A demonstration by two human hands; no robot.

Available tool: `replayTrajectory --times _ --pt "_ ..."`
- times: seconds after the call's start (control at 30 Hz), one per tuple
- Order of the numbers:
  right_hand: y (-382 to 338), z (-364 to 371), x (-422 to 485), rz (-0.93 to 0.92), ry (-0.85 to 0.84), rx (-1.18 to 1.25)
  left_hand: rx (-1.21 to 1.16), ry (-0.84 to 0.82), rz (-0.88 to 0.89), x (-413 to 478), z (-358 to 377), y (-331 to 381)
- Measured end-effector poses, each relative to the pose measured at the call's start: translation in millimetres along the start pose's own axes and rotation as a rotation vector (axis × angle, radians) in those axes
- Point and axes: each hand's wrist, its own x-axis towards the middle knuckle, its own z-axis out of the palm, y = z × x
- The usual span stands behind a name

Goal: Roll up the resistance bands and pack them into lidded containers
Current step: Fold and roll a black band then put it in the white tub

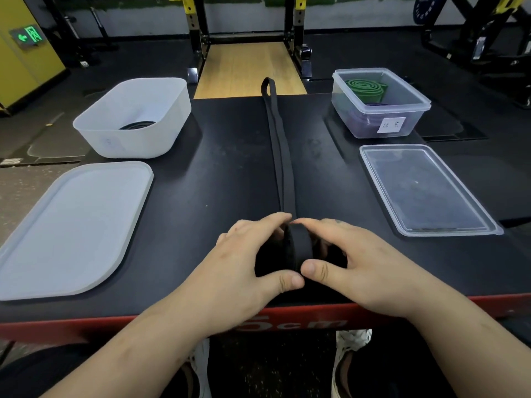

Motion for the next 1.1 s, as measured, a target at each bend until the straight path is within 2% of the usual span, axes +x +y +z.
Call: replayTrajectory --times 0.3,1.1 --pt "1 0 0 0.047 0.083 0.093 0.021 0.015 0.031 9 5 -1" --pt "5 -1 12 0.073 0.060 0.033 0.032 0.000 -0.018 23 0 -9"
